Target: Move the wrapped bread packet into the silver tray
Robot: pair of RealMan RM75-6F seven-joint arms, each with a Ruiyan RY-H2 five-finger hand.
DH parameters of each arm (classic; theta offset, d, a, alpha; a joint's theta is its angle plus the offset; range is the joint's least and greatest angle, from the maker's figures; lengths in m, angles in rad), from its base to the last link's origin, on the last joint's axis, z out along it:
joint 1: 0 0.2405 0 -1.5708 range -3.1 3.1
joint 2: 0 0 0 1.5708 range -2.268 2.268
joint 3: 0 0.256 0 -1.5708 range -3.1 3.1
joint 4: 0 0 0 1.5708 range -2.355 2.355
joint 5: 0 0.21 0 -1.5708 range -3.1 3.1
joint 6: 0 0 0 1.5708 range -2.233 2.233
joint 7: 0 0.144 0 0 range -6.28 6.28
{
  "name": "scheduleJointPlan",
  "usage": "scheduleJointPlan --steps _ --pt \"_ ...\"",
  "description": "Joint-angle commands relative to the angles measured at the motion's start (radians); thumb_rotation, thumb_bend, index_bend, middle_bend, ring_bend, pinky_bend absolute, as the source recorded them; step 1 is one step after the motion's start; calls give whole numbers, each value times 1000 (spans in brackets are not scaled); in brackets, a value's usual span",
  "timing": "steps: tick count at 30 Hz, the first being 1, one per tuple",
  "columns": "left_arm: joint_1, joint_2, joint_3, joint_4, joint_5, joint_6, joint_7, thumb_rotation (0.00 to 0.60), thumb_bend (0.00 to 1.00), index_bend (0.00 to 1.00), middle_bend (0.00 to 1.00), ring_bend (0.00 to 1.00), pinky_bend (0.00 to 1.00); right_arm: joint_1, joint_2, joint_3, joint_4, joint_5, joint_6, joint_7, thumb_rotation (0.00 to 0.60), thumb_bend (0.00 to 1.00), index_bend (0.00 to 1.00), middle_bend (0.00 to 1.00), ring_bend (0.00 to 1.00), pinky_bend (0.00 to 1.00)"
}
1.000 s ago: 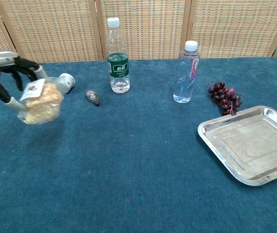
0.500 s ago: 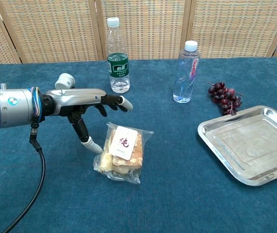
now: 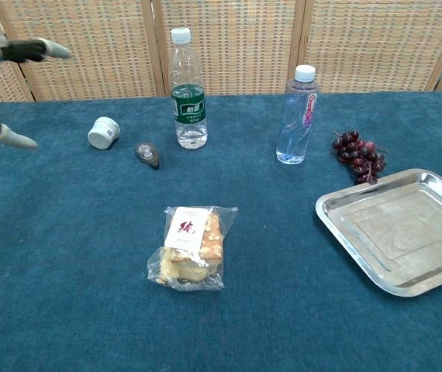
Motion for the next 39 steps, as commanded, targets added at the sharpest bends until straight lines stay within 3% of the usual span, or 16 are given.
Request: scheduleJointPlan --steps 1,6,9,14,23,28,32,39 --pt "108 73 13 -31 -23 132 -10 600 0 0 0 0 0 120 -29 -23 64 -138 -98 -81 600 0 0 0 0 0" --pt "182 94 25 -37 -46 219 -7 600 0 0 0 0 0 244 -98 -39 130 -257 -182 -126 600 0 0 0 0 0" --pt "219 106 29 -58 -67 253 -7 600 0 0 0 0 0 313 -124 -46 116 -273 -260 -116 600 0 0 0 0 0" --pt "262 112 33 -59 -63 303 -6 600 0 0 0 0 0 451 -187 -34 89 -307 -435 -200 600 0 0 0 0 0" --pt "285 116 26 -30 -70 264 -68 600 0 0 0 0 0 622 -317 -3 66 -276 -663 -291 600 0 0 0 0 0" --pt "283 113 25 -18 -70 225 -85 600 0 0 0 0 0 716 -433 35 131 -231 -768 -320 600 0 0 0 0 0" --pt "282 115 20 -18 -73 206 -88 600 0 0 0 0 0 751 -505 60 185 -165 -803 -334 600 0 0 0 0 0" --pt "284 116 11 -18 -72 189 -90 600 0 0 0 0 0 790 -560 53 242 -100 -842 -380 600 0 16 4 0 1"
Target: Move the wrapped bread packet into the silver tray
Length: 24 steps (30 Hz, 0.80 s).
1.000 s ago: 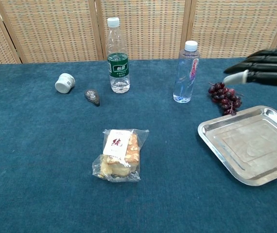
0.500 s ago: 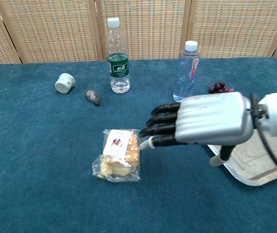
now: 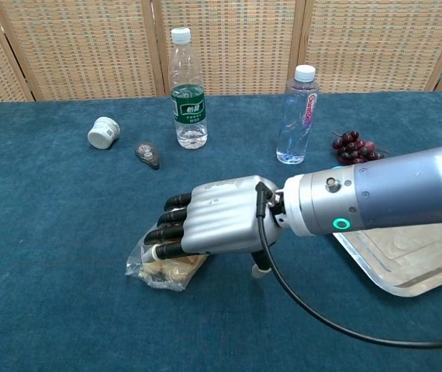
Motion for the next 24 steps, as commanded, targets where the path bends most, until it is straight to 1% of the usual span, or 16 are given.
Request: scheduleJointPlan --steps 1,2,3,4,5,6,8,9,14,16,21,24 --pt "1 0 -3 -1 0 -3 2 600 0 0 0 0 0 10 -21 -7 17 22 2 -13 600 0 45 21 2 12" --pt "1 0 -4 0 -2 -6 2 600 0 0 0 0 0 11 -27 -11 21 23 14 -12 600 0 116 81 36 63" --pt "1 0 -5 1 -3 -9 1 600 0 0 0 0 0 14 -32 -18 26 21 26 -8 600 8 213 177 109 157" --pt "1 0 -5 3 -4 -12 1 600 0 0 0 0 0 18 -37 -29 33 16 46 6 600 39 293 270 191 258" --pt "1 -1 -6 4 -4 -15 1 600 0 0 0 0 0 22 -39 -38 40 12 60 19 600 87 361 352 276 350" --pt "1 -1 -7 4 -4 -17 1 600 0 0 0 0 0 27 -41 -47 47 7 74 32 600 164 421 425 351 429" --pt "1 -2 -8 5 -5 -21 2 600 0 0 0 0 0 32 -43 -60 58 -2 103 57 600 273 481 496 417 500" --pt "1 -2 -8 7 -6 -23 2 600 0 0 0 0 0 34 -43 -67 65 -7 122 71 600 313 497 517 434 522" --pt "3 -5 -10 9 -4 -30 5 600 0 0 0 0 0 39 -16 -94 83 -29 226 131 600 375 521 546 452 540" --pt "2 -7 -9 9 -2 -32 10 600 0 0 0 0 0 30 36 -96 59 -32 273 137 600 393 525 546 452 540" --pt "1 -11 -9 15 -3 -41 16 600 0 0 0 0 0 9 147 -102 -8 -31 326 112 600 402 526 548 453 542" --pt "-1 -17 -7 18 -5 -51 22 600 0 0 0 0 0 -40 292 -116 -71 -17 382 91 600 403 526 549 455 543"
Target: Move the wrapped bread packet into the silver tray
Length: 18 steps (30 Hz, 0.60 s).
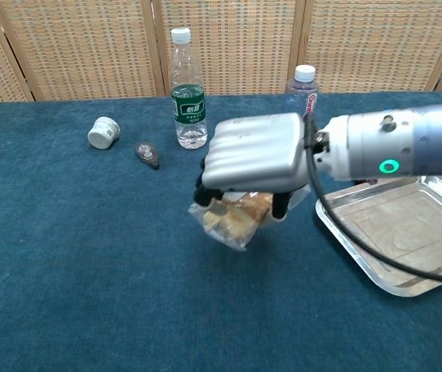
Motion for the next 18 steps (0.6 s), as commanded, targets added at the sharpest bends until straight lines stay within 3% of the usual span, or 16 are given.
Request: scheduleJointPlan --steps 1,7,13,14,15,18 --pt "-2 -4 2 1 2 -5 5 600 0 0 0 0 0 -69 177 -26 -84 22 73 -21 600 403 526 549 455 543" --pt "-4 -12 2 -1 -1 -12 22 600 0 0 0 0 0 -175 272 -113 -44 72 98 24 600 403 526 549 455 543" --pt "-6 -18 1 -3 -3 -12 35 600 0 0 0 0 0 -230 255 -176 39 44 142 71 600 403 525 549 455 543" --pt "-7 -20 1 -4 -3 -13 37 600 0 0 0 0 0 -233 251 -187 48 34 144 78 600 390 485 515 439 529" --pt "-8 -21 1 -3 -3 -15 40 600 0 0 0 0 0 -236 247 -191 56 34 140 73 600 312 365 398 348 465" --pt "-9 -25 3 -2 -3 -19 44 600 0 0 0 0 0 -257 247 -159 33 101 113 17 600 21 16 21 21 119"
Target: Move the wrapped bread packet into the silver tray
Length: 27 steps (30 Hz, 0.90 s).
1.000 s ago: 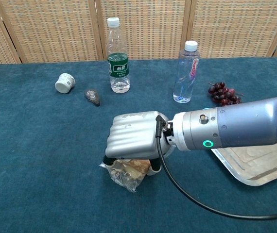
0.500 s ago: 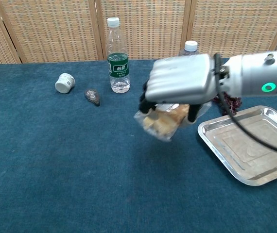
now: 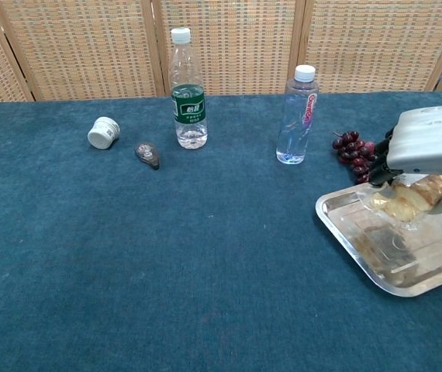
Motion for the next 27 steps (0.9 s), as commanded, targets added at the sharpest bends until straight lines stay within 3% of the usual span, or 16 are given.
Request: scheduleJointPlan --steps 1,2,7,16,20,27 --pt "-1 -2 1 1 1 -3 2 600 0 0 0 0 0 -34 -2 44 -32 86 -14 -67 600 2 0 0 0 58" --pt "-1 -2 1 1 2 -4 2 600 0 0 0 0 0 -40 5 53 -45 99 -8 -78 600 0 0 0 0 7" --pt "2 4 -1 2 3 -9 -14 600 0 0 0 0 0 -80 64 86 -124 129 57 -153 600 0 0 0 0 0" --pt "34 22 19 -4 59 15 -67 600 0 0 0 0 0 -277 153 129 -273 242 324 -148 600 0 0 0 0 0" --pt "56 26 34 -10 99 42 -81 600 0 0 0 0 0 -387 126 122 -293 285 445 -86 600 0 0 0 0 0" --pt "104 13 64 10 191 127 -86 600 0 0 0 0 0 -531 1 123 -168 332 589 74 600 0 0 0 0 0"
